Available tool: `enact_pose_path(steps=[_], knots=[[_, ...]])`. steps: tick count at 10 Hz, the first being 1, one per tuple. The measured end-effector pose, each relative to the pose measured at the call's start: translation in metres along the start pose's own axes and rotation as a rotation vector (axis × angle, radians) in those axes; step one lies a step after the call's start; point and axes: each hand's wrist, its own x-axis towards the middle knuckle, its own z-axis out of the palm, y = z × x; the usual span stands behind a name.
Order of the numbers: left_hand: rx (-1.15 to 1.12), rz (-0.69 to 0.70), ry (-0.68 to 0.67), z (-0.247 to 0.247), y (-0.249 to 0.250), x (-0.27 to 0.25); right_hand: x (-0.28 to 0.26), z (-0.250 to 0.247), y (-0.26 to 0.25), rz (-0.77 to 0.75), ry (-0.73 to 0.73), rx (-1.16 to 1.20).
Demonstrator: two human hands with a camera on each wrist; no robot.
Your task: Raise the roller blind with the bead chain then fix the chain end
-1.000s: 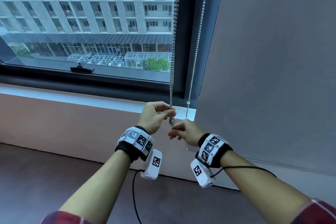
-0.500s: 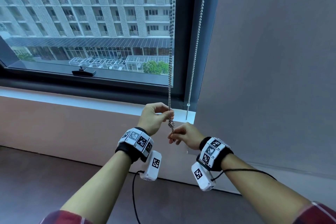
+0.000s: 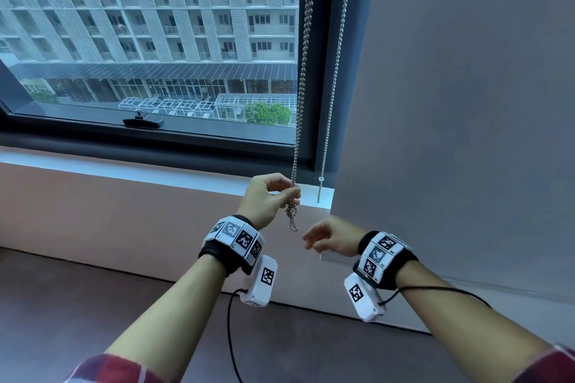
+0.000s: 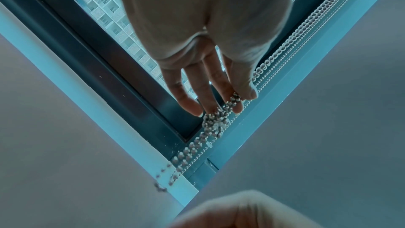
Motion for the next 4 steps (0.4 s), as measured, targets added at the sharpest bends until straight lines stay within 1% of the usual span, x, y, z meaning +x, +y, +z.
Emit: enact_pose_path(steps=[1, 2, 3, 4], knots=[[-0.020, -0.007, -0.005, -0.001, 0.001, 0.001, -0.008, -0.008, 0.003, 0.049, -0.004, -0.038], [-0.039, -0.031, -0.015, -0.002, 0.002, 0.001, -0.014, -0.014, -0.002, 0.057, 0.010, -0.058], [-0.017, -0.030, -0.044, -0.003, 0.000, 0.002, -0.015, -0.018, -0.007, 0.029, -0.003, -0.049], [0.007, -0.063, -0.095, -0.007, 0.006, 0.002, -0.019, -0.021, -0.026, 0.010, -0.064, -0.028]])
